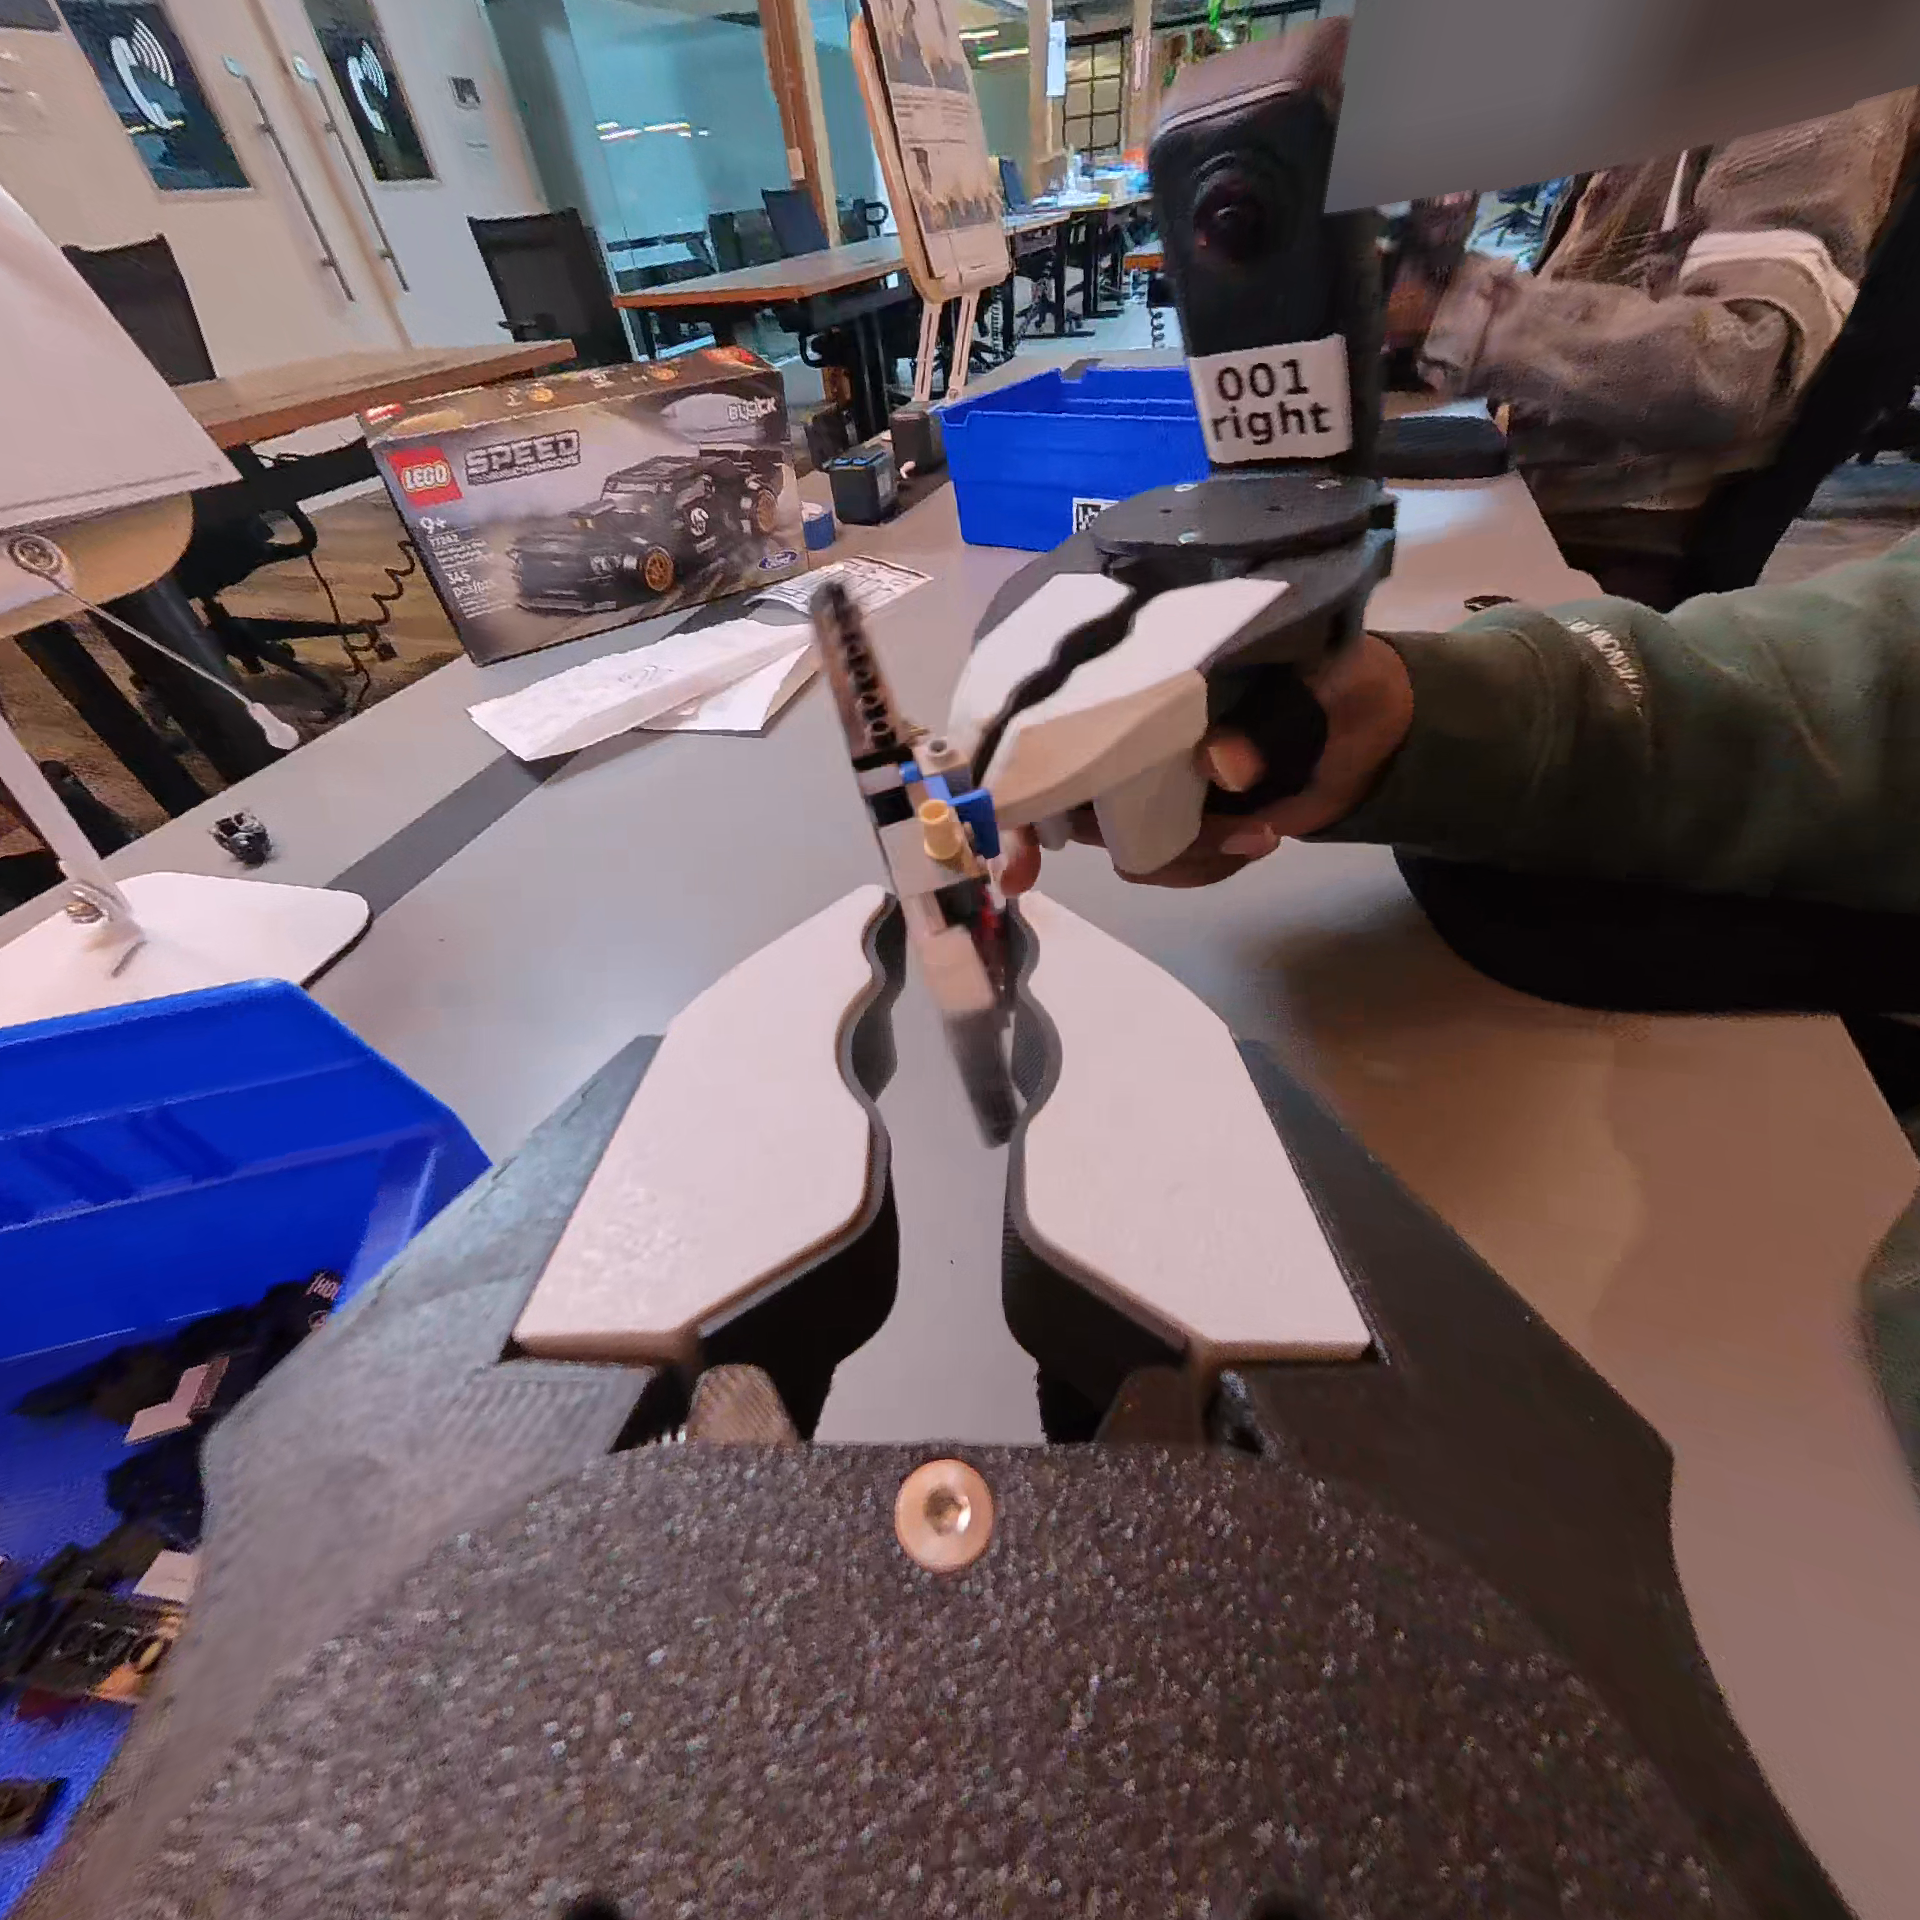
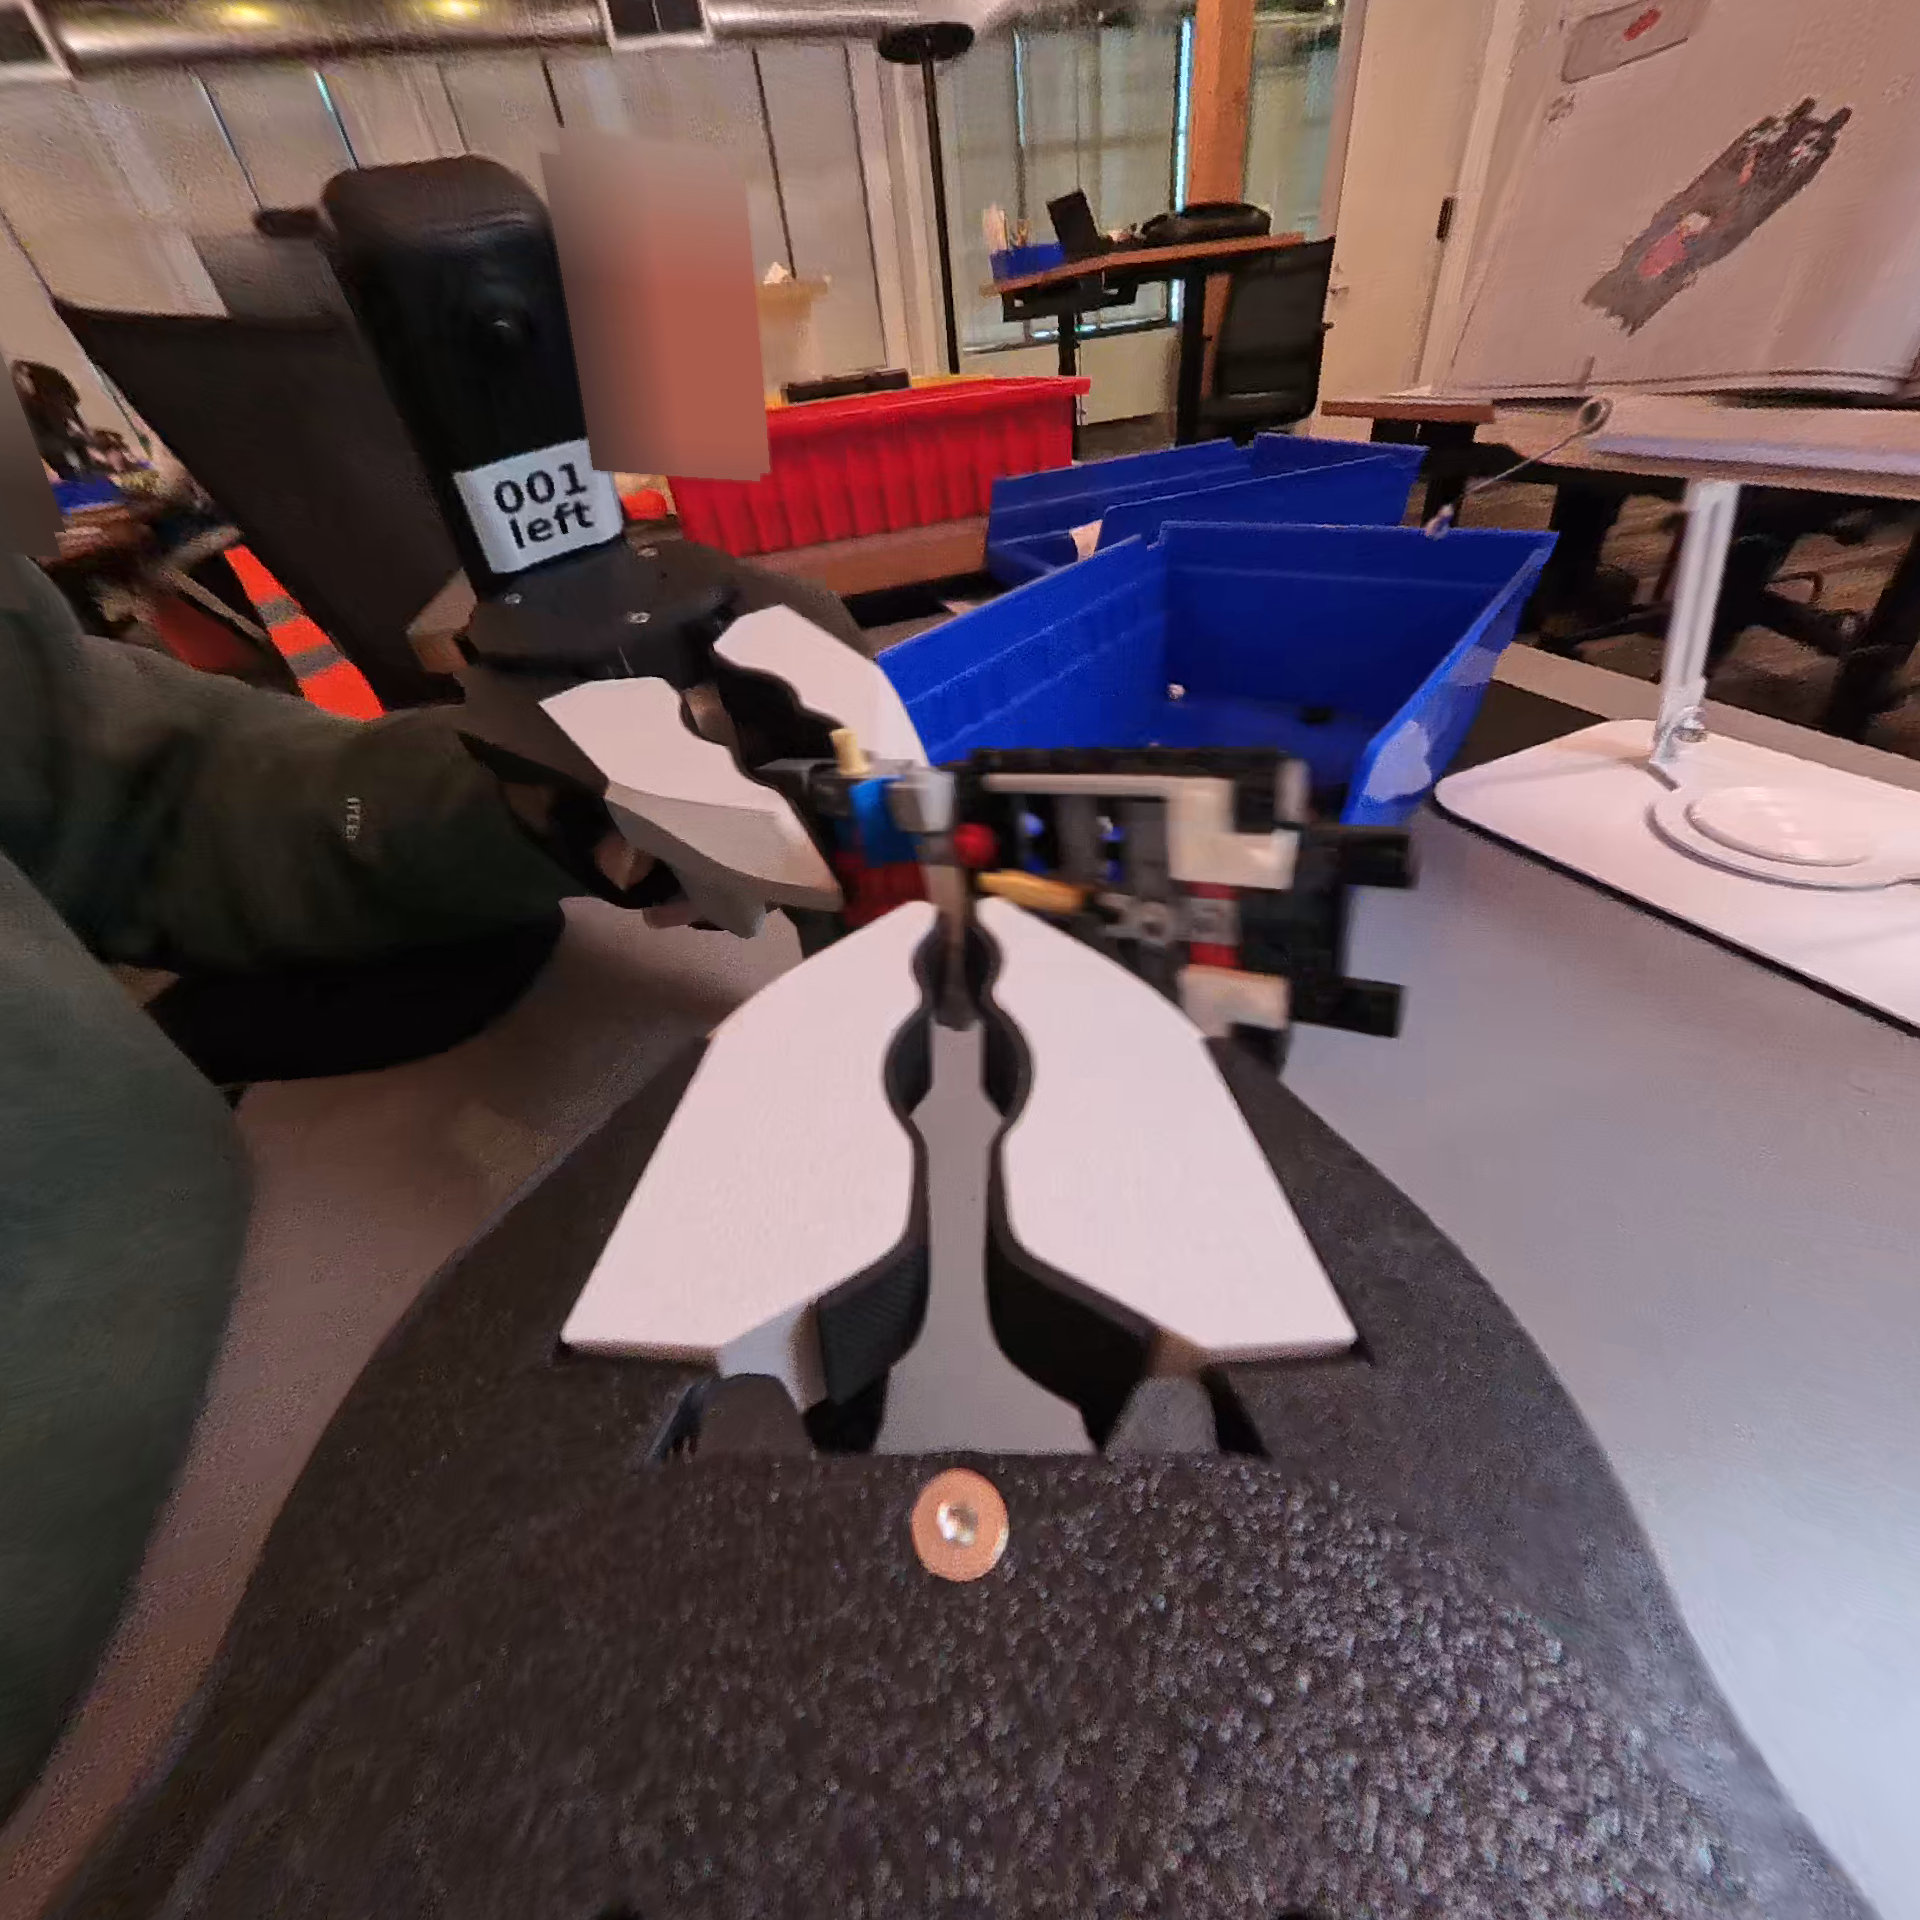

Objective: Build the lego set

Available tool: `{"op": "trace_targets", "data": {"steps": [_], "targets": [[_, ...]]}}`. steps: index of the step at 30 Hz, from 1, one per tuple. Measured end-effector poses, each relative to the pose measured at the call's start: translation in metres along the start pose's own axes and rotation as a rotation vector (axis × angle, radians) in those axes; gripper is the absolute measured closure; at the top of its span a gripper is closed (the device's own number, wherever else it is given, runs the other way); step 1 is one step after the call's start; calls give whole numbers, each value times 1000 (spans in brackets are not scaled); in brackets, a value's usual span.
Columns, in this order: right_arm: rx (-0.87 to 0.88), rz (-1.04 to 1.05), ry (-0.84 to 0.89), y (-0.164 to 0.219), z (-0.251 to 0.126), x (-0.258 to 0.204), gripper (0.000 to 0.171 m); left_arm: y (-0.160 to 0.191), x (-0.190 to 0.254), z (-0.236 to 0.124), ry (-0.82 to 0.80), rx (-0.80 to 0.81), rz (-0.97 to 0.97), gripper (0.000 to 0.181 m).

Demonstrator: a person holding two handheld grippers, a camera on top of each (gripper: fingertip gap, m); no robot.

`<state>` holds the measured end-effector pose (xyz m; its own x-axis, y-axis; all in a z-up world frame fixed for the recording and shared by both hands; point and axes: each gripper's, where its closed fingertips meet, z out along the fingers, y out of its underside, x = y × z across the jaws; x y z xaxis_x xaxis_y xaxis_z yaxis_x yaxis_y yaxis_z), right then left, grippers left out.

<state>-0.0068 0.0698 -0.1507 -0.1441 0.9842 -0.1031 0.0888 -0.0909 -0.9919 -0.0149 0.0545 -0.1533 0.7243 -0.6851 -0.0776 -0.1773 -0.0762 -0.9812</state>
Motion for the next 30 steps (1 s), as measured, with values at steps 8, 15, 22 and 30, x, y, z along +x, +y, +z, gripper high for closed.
{"op": "trace_targets", "data": {"steps": [8, 15, 22, 30], "targets": [[-86, -42, -37, 11, 4, -11, 158, 14, -12, 0, 39, -12, -177, 164], [-297, -303, 38, 15, -5, -2, 118, 44, 13, -14, 349, -218, -235, 164], [-483, -153, -356, 71, 5, -56, 148, 39, 47, -32, 511, -267, -25, 166], [68, 305, -382, -6, 6, -40, 149, -17, 10, -41, 391, 111, -231, 142]]}}
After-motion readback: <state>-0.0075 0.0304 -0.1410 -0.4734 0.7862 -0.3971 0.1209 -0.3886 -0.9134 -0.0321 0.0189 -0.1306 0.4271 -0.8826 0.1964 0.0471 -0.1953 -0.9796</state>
